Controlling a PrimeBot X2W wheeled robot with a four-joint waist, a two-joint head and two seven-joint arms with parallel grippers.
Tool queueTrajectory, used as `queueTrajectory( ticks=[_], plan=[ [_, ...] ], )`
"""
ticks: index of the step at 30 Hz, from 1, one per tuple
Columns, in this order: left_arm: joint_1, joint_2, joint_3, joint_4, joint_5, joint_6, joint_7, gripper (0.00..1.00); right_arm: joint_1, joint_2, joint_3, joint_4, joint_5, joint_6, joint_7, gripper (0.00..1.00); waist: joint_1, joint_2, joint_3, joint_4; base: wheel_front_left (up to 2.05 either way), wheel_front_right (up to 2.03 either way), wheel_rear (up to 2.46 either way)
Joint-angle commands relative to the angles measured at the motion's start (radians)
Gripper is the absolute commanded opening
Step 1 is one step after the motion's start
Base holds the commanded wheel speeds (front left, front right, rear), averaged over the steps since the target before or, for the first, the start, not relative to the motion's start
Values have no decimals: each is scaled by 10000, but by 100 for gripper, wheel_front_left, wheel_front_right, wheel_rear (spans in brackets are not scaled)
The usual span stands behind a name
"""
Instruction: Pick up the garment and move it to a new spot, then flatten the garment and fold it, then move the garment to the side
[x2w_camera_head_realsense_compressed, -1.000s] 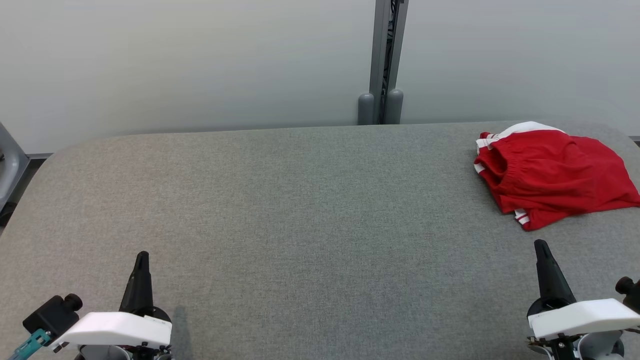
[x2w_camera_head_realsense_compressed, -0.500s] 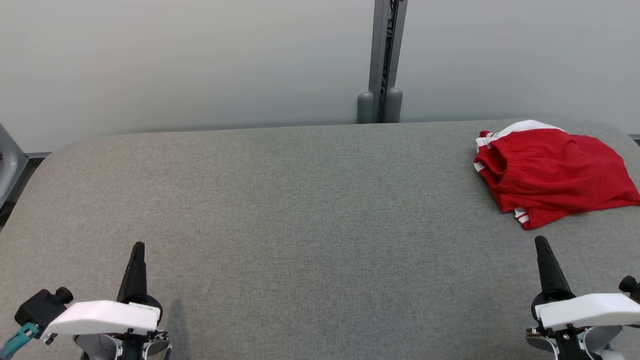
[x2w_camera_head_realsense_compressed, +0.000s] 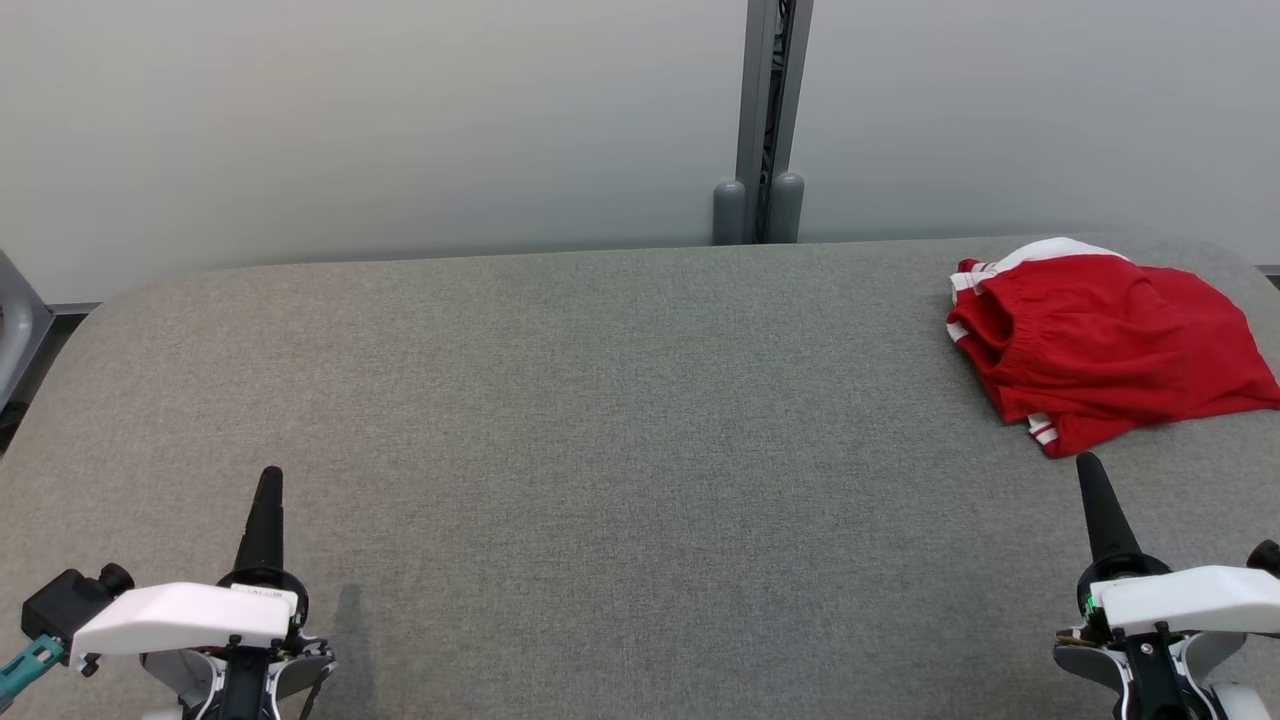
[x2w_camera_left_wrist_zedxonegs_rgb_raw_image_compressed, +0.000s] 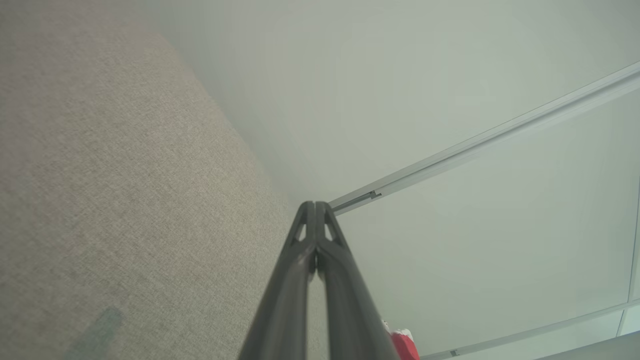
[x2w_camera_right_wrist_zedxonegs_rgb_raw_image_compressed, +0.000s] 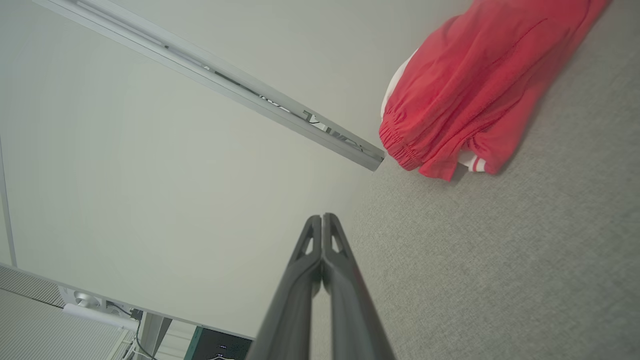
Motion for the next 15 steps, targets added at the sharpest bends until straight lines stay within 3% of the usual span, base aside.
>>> queueTrajectory(
  ticks=[1,15],
  plan=[
    [-399,52,92,-14,-323,-82,93,0,-229,-32,-57,-12,313,7,105,0,0,0,5,-2,0,0,0],
    [-674,61,259,170,-1470,-130,490,0,-429,33,-196,89,1458,11,368,0,0,0,39,-20,0,0,0]
  ],
)
